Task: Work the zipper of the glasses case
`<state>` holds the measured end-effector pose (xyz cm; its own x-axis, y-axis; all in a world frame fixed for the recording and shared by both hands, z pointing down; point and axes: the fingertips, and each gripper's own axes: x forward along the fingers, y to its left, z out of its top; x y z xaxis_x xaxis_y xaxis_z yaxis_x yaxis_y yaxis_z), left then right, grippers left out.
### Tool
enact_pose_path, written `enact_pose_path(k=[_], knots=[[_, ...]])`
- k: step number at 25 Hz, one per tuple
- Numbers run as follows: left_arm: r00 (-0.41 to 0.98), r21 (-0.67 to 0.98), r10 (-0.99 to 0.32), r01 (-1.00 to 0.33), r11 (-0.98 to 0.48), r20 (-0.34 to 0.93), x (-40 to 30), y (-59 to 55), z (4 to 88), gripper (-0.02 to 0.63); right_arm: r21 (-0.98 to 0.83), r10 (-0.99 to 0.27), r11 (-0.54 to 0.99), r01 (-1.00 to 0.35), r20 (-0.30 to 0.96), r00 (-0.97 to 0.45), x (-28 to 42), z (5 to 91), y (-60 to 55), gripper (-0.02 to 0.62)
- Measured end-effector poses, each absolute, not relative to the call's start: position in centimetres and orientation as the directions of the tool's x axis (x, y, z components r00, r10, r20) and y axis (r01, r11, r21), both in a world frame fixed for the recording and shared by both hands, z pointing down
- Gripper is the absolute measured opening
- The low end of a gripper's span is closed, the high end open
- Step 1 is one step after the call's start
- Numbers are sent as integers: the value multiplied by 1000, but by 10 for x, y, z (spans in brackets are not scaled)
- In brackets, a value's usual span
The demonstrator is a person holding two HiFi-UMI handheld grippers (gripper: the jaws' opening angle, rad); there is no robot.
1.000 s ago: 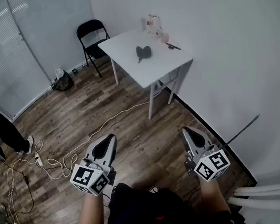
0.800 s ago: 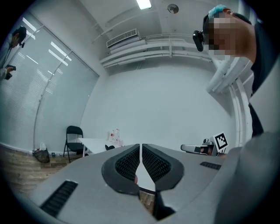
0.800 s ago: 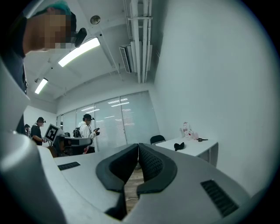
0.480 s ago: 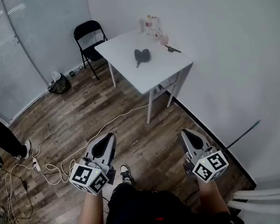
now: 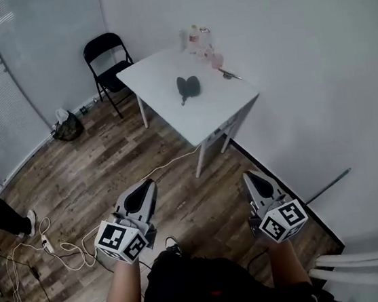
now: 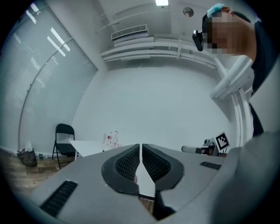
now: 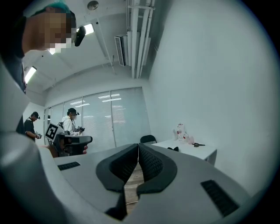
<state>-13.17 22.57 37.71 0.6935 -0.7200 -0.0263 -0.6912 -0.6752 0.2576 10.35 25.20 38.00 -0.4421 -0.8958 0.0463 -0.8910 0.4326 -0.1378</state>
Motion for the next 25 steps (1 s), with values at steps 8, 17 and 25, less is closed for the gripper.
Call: enact_pose_path(k=[8,17,25], knots=[[680,244,-731,-701,-670,-53,-200,145,375,35,-84,-893,448,-890,6,-450,34,370,172,21],[700,313,-713,-669,-674,-41,-201,97,390,35,-89,-880,470,-878,35,-474,19,383,119,21],[662,283,-749,-713,-642,-31,-159,22,390,35,47,-855,518,-854,49,-516,47,398,40,21]])
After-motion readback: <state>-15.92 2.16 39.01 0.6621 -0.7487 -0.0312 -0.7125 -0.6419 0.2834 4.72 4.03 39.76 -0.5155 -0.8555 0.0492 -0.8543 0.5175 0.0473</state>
